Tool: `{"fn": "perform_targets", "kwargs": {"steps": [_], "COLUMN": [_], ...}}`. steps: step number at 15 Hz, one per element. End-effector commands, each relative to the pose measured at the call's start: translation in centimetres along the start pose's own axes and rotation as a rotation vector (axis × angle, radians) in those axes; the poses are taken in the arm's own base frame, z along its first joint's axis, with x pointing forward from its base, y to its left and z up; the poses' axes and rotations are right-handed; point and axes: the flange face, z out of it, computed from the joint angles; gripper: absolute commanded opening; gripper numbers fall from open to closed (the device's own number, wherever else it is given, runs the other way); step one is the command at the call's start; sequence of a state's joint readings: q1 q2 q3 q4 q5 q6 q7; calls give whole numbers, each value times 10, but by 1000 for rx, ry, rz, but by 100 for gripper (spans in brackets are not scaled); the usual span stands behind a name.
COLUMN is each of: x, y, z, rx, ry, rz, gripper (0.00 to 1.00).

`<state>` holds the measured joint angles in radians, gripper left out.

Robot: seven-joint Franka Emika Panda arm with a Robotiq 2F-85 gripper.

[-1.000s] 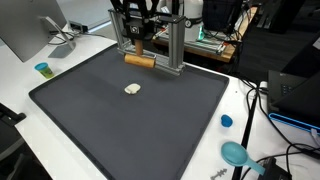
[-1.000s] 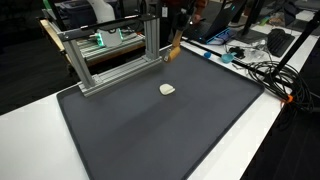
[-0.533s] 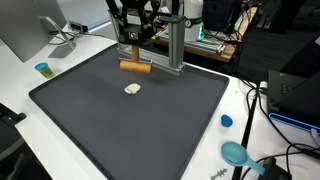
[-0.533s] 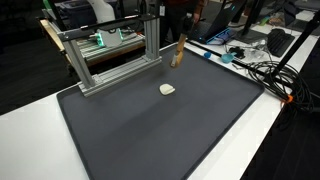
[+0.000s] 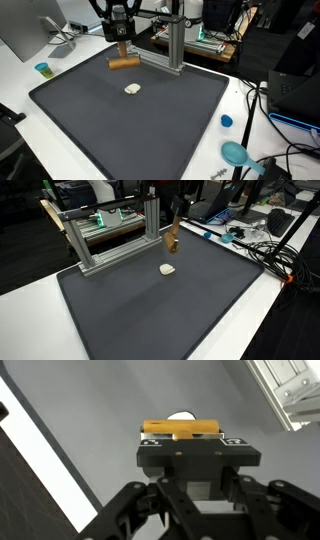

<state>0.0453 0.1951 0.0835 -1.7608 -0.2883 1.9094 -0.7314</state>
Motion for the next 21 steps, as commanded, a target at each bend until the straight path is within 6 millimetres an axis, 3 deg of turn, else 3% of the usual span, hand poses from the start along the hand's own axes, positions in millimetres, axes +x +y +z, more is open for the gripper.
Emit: {"fn": "perform_targets", "kwargs": {"steps": [1,5,6,7,10,11,21], "x": [-18,-29,-23,-24,-22,-21,9], "y": [20,23,25,26,25,24,-40], "z": [15,47,43,50,53,52,99], "rx": [4,-4,12,15,19,18,-35], "ry": [2,74,25,29,27,27,12], "rz": [-200,-392,-314,-323,-319,-319,-384], "gripper": [21,21,21,46,46,21,21]}}
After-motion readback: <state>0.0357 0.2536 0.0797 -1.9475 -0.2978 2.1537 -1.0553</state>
